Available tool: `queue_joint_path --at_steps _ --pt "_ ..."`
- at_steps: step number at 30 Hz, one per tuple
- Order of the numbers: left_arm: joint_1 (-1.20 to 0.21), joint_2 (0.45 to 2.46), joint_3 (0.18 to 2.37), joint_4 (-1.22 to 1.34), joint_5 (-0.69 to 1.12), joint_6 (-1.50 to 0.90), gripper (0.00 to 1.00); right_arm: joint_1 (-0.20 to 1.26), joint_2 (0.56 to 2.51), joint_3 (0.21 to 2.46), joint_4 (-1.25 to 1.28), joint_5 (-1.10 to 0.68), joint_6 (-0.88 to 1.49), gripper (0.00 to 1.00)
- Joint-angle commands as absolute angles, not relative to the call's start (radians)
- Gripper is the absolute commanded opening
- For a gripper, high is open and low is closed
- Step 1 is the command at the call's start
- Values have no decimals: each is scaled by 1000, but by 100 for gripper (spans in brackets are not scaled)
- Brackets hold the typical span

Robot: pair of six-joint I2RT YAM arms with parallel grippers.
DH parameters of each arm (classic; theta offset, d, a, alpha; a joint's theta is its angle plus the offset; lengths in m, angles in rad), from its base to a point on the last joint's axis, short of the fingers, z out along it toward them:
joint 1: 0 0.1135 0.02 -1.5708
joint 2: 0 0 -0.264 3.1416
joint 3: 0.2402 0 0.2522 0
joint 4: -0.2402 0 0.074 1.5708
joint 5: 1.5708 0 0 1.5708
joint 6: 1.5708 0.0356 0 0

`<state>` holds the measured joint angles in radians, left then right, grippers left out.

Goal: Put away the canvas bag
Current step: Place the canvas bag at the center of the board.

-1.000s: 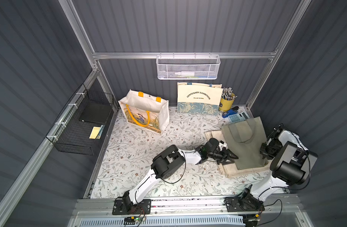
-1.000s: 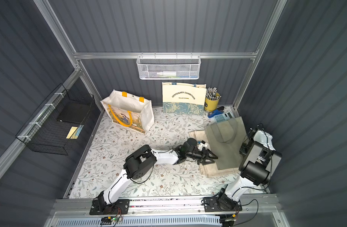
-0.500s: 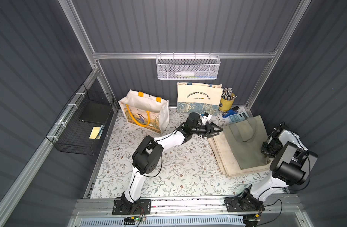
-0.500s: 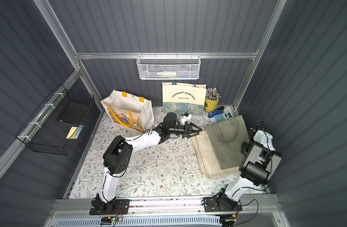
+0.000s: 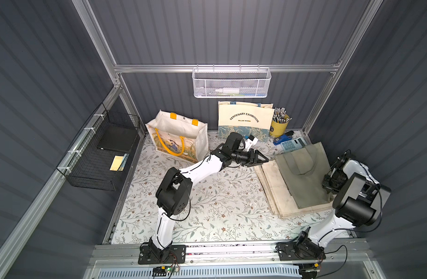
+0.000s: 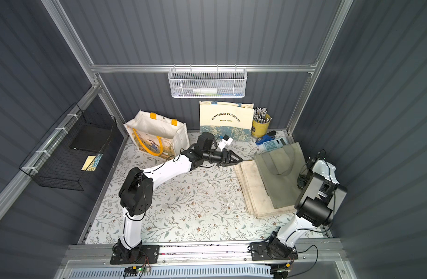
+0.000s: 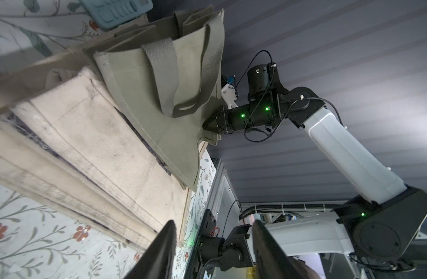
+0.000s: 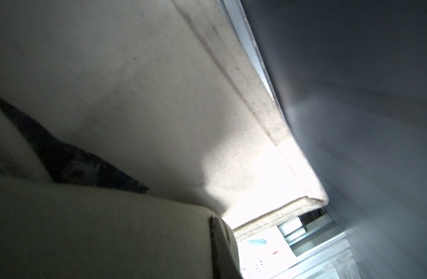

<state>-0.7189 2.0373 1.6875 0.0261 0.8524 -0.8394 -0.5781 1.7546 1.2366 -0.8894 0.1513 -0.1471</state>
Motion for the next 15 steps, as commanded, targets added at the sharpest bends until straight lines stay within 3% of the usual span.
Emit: queue_joint_path --at_steps 1,15 --pt "-713 1986 1756 -65 866 -699 53 -592 1747 1192 -815 115 -161 9" --pt "-712 1994 1714 -83 875 -680 52 -568 1748 1136 -843 -39 -171 9"
